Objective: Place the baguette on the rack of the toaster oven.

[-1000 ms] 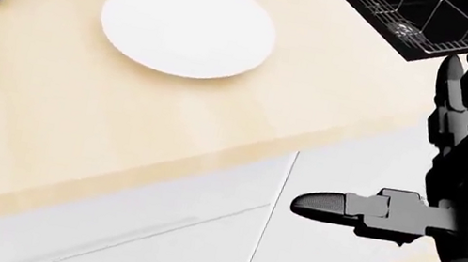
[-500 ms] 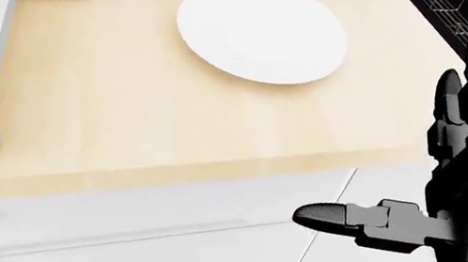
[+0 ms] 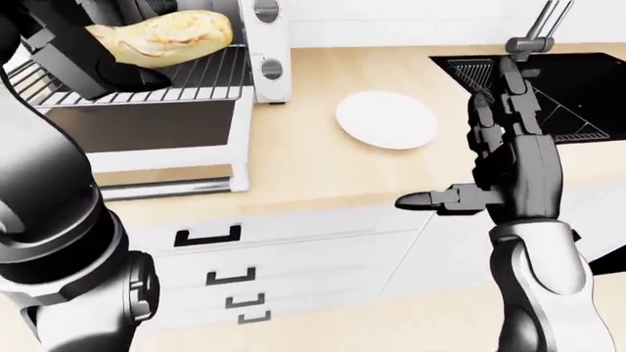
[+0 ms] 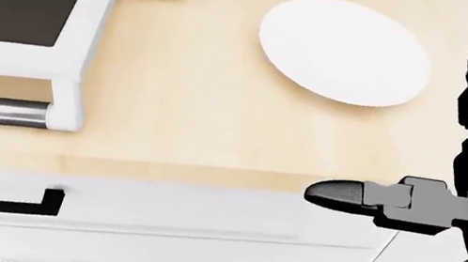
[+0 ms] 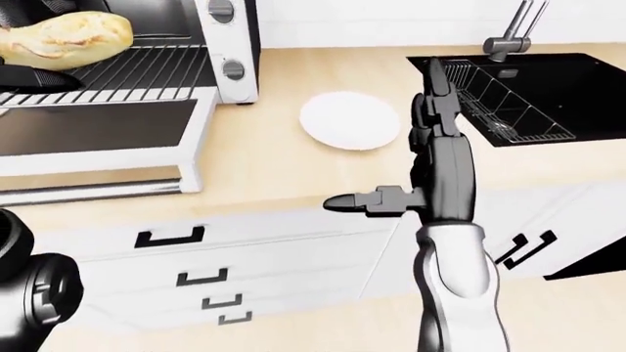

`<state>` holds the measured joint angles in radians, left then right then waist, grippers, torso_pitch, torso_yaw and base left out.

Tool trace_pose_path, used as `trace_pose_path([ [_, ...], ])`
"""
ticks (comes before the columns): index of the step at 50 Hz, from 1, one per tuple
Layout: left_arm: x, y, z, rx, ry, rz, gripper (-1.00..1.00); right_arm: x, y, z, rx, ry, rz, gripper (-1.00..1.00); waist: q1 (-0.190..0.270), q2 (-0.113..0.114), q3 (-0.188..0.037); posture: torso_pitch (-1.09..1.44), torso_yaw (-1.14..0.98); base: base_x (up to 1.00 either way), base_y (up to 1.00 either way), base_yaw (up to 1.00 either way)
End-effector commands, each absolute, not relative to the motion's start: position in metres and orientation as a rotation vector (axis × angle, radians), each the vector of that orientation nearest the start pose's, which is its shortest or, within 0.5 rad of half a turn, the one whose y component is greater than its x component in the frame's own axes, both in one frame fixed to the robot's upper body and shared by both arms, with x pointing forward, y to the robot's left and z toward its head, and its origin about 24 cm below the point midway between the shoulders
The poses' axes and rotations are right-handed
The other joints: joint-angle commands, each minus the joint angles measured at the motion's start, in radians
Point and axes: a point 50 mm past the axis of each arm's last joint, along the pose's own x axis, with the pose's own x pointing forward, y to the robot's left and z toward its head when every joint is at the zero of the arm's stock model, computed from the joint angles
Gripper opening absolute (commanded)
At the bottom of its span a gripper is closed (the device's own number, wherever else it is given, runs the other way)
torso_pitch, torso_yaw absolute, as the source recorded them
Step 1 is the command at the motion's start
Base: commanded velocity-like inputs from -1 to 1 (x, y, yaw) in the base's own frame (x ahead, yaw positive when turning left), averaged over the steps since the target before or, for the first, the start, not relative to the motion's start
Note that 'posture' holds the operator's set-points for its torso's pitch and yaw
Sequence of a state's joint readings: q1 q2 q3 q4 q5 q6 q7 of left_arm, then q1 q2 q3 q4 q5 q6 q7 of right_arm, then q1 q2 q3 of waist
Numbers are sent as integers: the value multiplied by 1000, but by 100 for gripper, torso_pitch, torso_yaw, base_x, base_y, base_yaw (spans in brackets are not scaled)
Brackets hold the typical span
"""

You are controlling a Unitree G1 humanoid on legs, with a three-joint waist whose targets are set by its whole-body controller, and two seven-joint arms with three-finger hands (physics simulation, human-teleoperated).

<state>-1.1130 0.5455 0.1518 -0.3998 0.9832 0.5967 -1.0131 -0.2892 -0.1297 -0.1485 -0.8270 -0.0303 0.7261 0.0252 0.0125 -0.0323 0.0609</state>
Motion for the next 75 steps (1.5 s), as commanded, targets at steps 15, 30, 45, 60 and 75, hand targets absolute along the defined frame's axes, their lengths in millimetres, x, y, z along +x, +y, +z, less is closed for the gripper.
trace_pose_path([
  [15, 241, 194, 403, 1128, -464, 236, -100, 226, -177, 232, -149, -469, -111, 100, -3, 12, -27, 0, 0, 0, 0, 0],
  [30, 243, 193, 400, 1124, -459, 232, -100, 225, -178, 229, -149, -464, -113, 100, -4, 12, -29, 0, 0, 0, 0, 0],
  [45, 287, 203, 403, 1126, -456, 240, -100, 224, -180, 230, -150, -467, -121, 100, -2, 13, -32, 0, 0, 0, 0, 0],
  [60, 337, 212, 399, 1172, -426, 270, -100, 223, -182, 227, -150, -462, -127, 100, -4, 14, -26, 3, 0, 0, 0, 0],
  [75, 347, 219, 407, 1178, -406, 287, -100, 224, -181, 224, -148, -458, -126, 100, -8, 18, -7, 6, 0, 0, 0, 0],
])
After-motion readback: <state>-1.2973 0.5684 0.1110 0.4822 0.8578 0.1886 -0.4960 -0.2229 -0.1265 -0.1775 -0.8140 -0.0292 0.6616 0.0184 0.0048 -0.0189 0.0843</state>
